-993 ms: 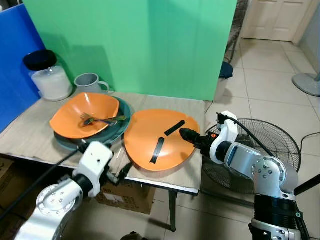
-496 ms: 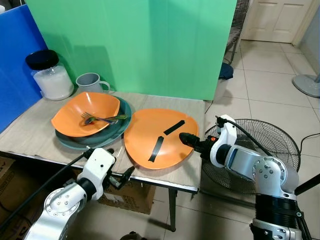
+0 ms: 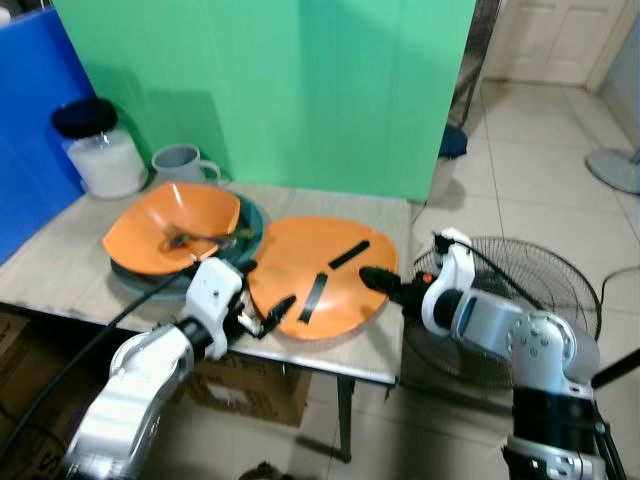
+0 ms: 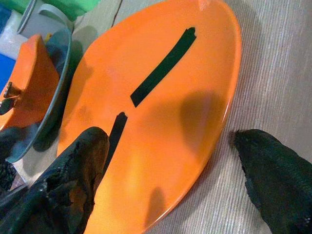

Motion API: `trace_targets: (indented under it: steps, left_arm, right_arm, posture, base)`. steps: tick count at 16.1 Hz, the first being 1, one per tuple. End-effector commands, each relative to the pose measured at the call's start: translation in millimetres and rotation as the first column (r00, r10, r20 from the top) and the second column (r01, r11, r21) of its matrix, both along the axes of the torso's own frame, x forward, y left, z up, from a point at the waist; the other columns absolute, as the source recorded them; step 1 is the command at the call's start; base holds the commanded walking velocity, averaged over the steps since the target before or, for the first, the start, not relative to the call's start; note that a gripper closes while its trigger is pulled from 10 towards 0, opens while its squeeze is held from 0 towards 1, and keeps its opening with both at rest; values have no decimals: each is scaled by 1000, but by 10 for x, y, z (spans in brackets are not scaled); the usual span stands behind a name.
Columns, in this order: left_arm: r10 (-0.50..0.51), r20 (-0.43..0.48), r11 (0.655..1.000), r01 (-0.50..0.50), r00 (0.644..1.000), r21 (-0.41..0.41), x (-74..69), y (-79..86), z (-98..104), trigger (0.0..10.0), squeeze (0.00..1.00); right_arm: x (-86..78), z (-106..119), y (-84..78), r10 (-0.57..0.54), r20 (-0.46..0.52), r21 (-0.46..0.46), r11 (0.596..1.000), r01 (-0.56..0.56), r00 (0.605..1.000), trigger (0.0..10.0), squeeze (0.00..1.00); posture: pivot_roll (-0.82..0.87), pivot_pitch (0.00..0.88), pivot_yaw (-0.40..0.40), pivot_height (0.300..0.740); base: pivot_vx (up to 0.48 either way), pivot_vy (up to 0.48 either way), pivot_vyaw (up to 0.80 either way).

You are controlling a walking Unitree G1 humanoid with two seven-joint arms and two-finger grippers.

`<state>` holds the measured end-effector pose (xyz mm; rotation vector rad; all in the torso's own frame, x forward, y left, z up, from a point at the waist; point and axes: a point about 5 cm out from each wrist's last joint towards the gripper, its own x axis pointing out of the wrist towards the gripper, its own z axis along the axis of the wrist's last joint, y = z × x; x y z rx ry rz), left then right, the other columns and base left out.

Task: Setting the table

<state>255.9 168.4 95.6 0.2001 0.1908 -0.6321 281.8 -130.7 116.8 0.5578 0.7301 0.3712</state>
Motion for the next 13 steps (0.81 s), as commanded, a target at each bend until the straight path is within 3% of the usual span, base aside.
trace_targets:
  steps: [1,4,7,13]
  left_arm:
    - [20,-52,998,-16,998,65,7,107,-191,10000,0]
    - [12,-85,997,-5,996,80,-37,155,-312,10000,0]
    - [-10,-79,998,14,997,61,-61,78,-380,10000,0]
    - [-38,-103,998,42,994,44,-163,14,-513,10000,0]
  right_arm:
    - [35,61,19,14,18,6,1000,-14,1000,10000,0]
    - [36,77,-20,2,26,5,1000,-2,1000,10000,0]
    - [64,70,-20,-7,27,8,1000,7,1000,10000,0]
    - [121,27,108,21,24,47,999,-23,999,10000,0]
  posture:
    - [87,0,44,740]
    - [79,0,49,740]
    - [79,0,47,740]
    - [80,0,35,740]
  base:
    - [0,0,0]
    - [0,0,0]
    - [0,0,0]
    - [0,0,0]
